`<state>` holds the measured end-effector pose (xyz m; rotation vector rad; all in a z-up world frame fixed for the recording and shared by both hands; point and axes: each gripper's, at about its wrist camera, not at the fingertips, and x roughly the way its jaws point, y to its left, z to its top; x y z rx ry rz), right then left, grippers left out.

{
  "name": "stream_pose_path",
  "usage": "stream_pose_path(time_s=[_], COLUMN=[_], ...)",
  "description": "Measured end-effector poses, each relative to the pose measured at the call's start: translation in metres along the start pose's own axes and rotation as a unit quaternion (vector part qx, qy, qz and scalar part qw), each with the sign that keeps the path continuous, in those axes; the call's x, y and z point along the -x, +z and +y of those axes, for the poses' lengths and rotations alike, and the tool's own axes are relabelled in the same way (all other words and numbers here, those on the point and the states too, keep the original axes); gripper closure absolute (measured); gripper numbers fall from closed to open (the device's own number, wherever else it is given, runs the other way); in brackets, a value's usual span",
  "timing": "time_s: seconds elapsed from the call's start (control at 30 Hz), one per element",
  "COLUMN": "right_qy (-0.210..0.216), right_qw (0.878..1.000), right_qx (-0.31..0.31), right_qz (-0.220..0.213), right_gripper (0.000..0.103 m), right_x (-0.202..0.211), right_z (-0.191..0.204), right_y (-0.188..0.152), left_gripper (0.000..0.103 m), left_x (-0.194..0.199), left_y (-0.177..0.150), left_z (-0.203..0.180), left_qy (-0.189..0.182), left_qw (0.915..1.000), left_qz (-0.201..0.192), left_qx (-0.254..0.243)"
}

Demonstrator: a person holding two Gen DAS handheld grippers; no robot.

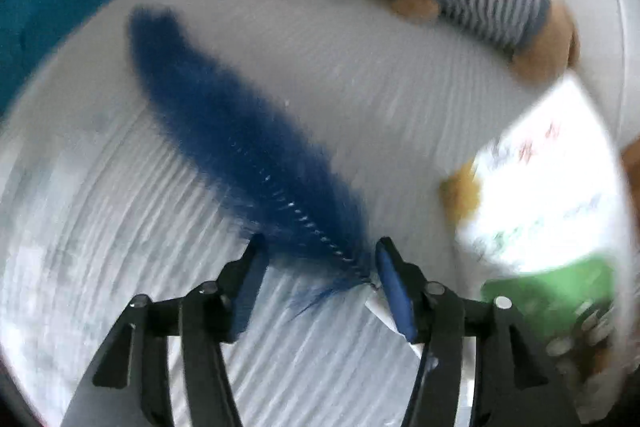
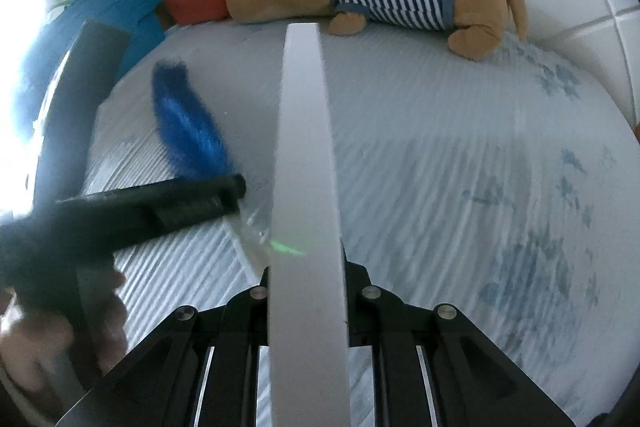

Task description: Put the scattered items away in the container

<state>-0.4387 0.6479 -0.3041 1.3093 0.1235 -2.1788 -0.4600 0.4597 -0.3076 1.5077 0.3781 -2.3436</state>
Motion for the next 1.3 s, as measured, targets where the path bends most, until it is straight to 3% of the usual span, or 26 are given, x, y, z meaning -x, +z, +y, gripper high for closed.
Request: stream_pose_path(time_s=[0.2,0.33,0.43,0.47,0.53,0.6,0.67,0.73,0.8,0.87,0.9,0.93,0.97,1.0,1.03,1.3], right_qy=[0.029,0.055,0.057,0.057,0.055,0.048,0.042,0.031,0.022,0.004,0.000,0.008,0.015,0.024,0.034,0.037], right_qw=[0.999,0.998,0.998,0.998,0.998,0.998,0.999,0.999,0.999,1.000,1.000,0.999,0.999,0.999,0.999,0.999], right_qx=[-0.011,-0.006,-0.010,-0.014,-0.021,-0.021,-0.020,-0.022,-0.025,-0.027,-0.029,-0.031,-0.033,-0.033,-0.026,0.021], right_qz=[0.006,0.010,0.015,0.017,0.021,0.019,0.013,0.007,0.003,0.003,0.003,0.005,0.008,0.009,0.007,-0.029], right_gripper=[0.089,0.089,0.089,0.088,0.088,0.086,0.081,0.068,0.064,0.056,0.053,0.054,0.063,0.082,0.088,0.089], right_x=[-0.002,-0.009,-0.018,-0.021,-0.026,-0.027,-0.026,-0.025,-0.023,-0.025,-0.026,-0.027,-0.029,-0.029,-0.027,0.003], right_z=[0.007,0.027,0.035,0.035,0.034,0.035,0.036,0.037,0.037,0.036,0.036,0.036,0.036,0.038,0.041,0.088], right_y=[-0.007,-0.011,-0.010,-0.011,-0.012,-0.013,-0.011,-0.009,-0.009,-0.008,-0.008,-0.008,-0.008,-0.008,-0.006,0.002], left_gripper=[0.075,0.078,0.078,0.077,0.059,0.048,0.047,0.042,0.042,0.061,0.080,0.082,0.084,0.085,0.086,0.088], left_x=[0.013,0.024,0.024,0.023,0.021,0.020,0.019,0.013,-0.001,-0.007,-0.006,-0.006,0.000,0.004,0.008,0.059], left_y=[-0.022,-0.039,-0.038,-0.035,-0.030,-0.023,-0.012,0.001,0.010,0.012,0.012,0.011,0.004,-0.002,-0.007,-0.033], left_z=[0.028,0.061,0.084,0.091,0.095,0.094,0.092,0.092,0.093,0.097,0.095,0.092,0.091,0.092,0.093,0.110], left_qy=[0.031,0.075,0.064,0.050,0.050,0.055,0.046,0.045,0.037,0.015,0.007,0.011,0.017,0.018,0.019,0.004], left_qw=[0.9970,0.9897,0.9917,0.9934,0.9942,0.9941,0.9953,0.9963,0.9978,0.9993,0.9993,0.9991,0.9987,0.9984,0.9980,0.9962], left_qz=[0.011,0.019,0.024,0.025,0.018,0.004,-0.010,-0.017,-0.014,-0.018,-0.019,-0.019,-0.021,-0.022,-0.023,-0.054], left_qx=[-0.070,-0.121,-0.109,-0.100,-0.093,-0.093,-0.084,-0.071,-0.052,-0.030,-0.031,-0.037,-0.044,-0.050,-0.056,-0.068])
